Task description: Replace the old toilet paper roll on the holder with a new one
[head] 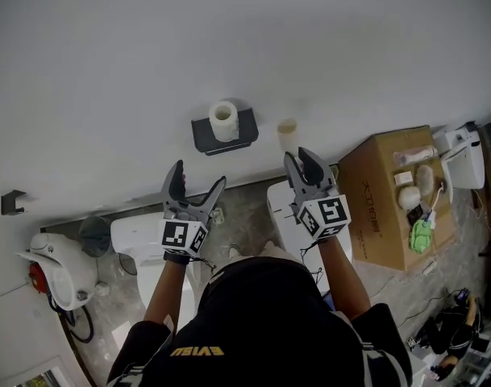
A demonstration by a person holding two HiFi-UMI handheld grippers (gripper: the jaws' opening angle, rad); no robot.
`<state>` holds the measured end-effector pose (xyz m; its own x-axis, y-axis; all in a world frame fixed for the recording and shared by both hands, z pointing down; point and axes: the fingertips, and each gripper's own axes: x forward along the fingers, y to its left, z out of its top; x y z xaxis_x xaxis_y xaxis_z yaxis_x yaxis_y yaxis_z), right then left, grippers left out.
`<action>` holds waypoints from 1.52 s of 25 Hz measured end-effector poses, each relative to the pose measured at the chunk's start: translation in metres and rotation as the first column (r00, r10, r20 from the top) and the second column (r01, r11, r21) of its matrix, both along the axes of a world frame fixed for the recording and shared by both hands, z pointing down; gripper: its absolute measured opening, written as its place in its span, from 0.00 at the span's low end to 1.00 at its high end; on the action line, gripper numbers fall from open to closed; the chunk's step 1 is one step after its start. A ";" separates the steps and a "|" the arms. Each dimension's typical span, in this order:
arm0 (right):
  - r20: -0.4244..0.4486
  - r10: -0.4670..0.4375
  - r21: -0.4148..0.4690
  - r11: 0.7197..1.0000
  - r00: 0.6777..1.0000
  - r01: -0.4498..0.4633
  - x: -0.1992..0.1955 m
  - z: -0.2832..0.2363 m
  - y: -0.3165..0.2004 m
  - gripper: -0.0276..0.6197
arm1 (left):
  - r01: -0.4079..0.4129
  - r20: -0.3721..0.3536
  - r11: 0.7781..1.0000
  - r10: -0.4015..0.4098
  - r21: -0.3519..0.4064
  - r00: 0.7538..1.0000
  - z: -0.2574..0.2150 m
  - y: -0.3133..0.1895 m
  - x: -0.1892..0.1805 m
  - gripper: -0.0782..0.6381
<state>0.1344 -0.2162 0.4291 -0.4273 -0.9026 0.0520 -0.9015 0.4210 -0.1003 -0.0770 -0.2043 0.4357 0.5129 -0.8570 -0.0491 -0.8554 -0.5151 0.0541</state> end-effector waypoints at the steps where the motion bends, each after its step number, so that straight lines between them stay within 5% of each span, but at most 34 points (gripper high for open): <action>1: 0.002 -0.005 -0.001 1.000 1.000 0.005 -0.002 0.000 0.001 0.21 | -0.006 0.006 1.000 0.006 -0.001 1.000 0.001 -0.004 0.002 0.77; 11: -0.012 -0.042 -0.013 0.999 0.999 0.042 -0.008 0.001 0.006 0.21 | -0.050 0.086 0.998 0.046 0.046 0.995 -0.003 -0.063 0.033 0.77; 20: -0.003 0.007 -0.031 1.000 1.000 -0.007 0.010 0.003 0.010 0.22 | -0.044 0.220 0.999 0.039 0.019 0.975 0.005 -0.109 0.051 0.77; 29: -0.011 0.031 -0.042 0.999 0.999 -0.031 0.016 0.007 0.008 0.22 | -0.041 0.256 0.999 0.040 -0.002 0.966 0.007 -0.121 0.050 0.77; 34: -0.042 0.034 -0.039 0.999 0.999 -0.036 0.016 0.008 0.008 0.22 | 0.005 0.313 1.000 -0.011 0.020 0.950 0.009 -0.124 0.041 0.51; 38: -0.037 0.031 -0.039 0.999 0.999 -0.033 0.014 0.007 0.008 0.22 | -0.009 0.307 1.000 0.004 0.015 0.952 0.009 -0.124 0.041 0.50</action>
<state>0.1488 -0.2082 0.4362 -0.3955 -0.9127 0.1028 -0.9178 0.3884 -0.0827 -0.0356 -0.3282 0.4448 0.5112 -0.8539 0.0975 -0.8260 -0.5194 -0.2190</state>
